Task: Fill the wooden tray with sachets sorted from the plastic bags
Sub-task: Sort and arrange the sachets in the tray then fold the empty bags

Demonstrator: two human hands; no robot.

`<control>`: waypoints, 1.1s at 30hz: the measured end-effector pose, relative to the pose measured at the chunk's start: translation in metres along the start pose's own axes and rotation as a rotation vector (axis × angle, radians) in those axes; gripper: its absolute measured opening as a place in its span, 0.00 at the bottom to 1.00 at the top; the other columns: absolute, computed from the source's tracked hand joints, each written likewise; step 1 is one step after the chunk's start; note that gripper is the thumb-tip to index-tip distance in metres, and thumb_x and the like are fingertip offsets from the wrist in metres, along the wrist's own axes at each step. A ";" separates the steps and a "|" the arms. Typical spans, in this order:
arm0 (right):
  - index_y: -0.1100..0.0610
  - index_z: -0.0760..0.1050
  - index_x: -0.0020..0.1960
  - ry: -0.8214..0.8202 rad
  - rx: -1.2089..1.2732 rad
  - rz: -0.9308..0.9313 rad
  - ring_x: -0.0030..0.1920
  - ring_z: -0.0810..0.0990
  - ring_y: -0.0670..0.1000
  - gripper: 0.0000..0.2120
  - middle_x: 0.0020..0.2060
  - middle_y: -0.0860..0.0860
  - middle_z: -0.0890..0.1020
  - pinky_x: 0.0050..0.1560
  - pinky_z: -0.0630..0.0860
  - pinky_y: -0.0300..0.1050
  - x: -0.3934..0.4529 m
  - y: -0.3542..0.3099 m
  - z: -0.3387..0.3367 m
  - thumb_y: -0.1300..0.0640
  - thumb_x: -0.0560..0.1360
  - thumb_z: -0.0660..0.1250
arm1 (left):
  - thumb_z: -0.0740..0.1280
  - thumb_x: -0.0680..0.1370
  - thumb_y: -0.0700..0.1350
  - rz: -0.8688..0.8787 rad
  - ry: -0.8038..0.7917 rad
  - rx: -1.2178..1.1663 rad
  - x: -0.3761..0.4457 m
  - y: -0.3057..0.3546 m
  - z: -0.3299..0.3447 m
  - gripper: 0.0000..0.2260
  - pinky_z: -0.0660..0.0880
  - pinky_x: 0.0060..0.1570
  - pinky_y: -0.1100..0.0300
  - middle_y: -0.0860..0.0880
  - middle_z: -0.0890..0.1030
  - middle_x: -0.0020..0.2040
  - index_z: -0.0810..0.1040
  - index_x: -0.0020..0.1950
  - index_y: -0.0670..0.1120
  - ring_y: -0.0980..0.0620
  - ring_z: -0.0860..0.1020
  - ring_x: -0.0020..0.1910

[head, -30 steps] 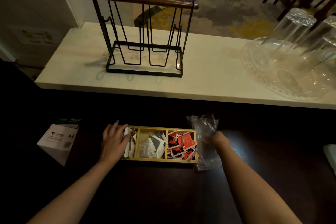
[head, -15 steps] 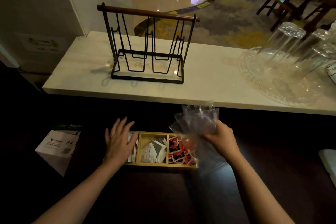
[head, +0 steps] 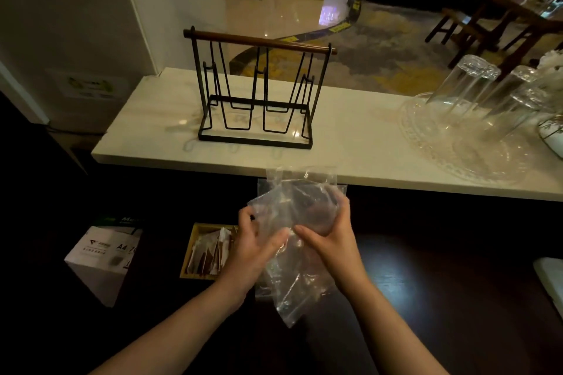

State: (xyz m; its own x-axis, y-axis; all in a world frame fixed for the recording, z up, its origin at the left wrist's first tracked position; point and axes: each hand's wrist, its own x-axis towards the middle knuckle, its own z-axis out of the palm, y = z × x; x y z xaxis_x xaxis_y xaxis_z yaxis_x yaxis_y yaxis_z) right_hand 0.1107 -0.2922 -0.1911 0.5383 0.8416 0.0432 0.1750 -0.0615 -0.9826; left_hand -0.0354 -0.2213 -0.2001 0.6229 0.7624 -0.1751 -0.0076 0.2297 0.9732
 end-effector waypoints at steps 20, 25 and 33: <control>0.50 0.83 0.49 -0.050 0.183 -0.006 0.56 0.80 0.52 0.10 0.54 0.53 0.82 0.55 0.77 0.53 -0.003 -0.011 -0.015 0.52 0.68 0.74 | 0.68 0.74 0.38 0.183 0.123 0.134 0.002 0.009 -0.015 0.05 0.78 0.40 0.63 0.53 0.83 0.43 0.79 0.47 0.47 0.57 0.81 0.43; 0.50 0.84 0.49 -0.085 0.042 -0.088 0.63 0.75 0.45 0.09 0.65 0.48 0.75 0.64 0.74 0.54 -0.006 -0.015 -0.018 0.52 0.69 0.73 | 0.68 0.74 0.38 0.241 0.135 0.221 -0.001 0.011 -0.016 0.03 0.78 0.45 0.63 0.49 0.82 0.46 0.79 0.44 0.45 0.57 0.81 0.45; 0.57 0.83 0.54 -0.176 0.108 0.008 0.64 0.74 0.43 0.11 0.61 0.51 0.79 0.60 0.76 0.43 0.003 -0.025 -0.010 0.56 0.74 0.68 | 0.67 0.75 0.37 0.235 -0.065 0.249 -0.008 0.027 -0.006 0.05 0.74 0.42 0.70 0.58 0.82 0.38 0.79 0.40 0.45 0.62 0.80 0.40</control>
State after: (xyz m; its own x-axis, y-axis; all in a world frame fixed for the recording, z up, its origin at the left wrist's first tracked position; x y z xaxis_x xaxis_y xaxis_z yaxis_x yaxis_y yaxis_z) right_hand 0.1168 -0.2932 -0.1648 0.3858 0.9225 0.0123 0.0769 -0.0188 -0.9969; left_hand -0.0454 -0.2172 -0.1738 0.6754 0.7350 0.0606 0.0292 -0.1087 0.9937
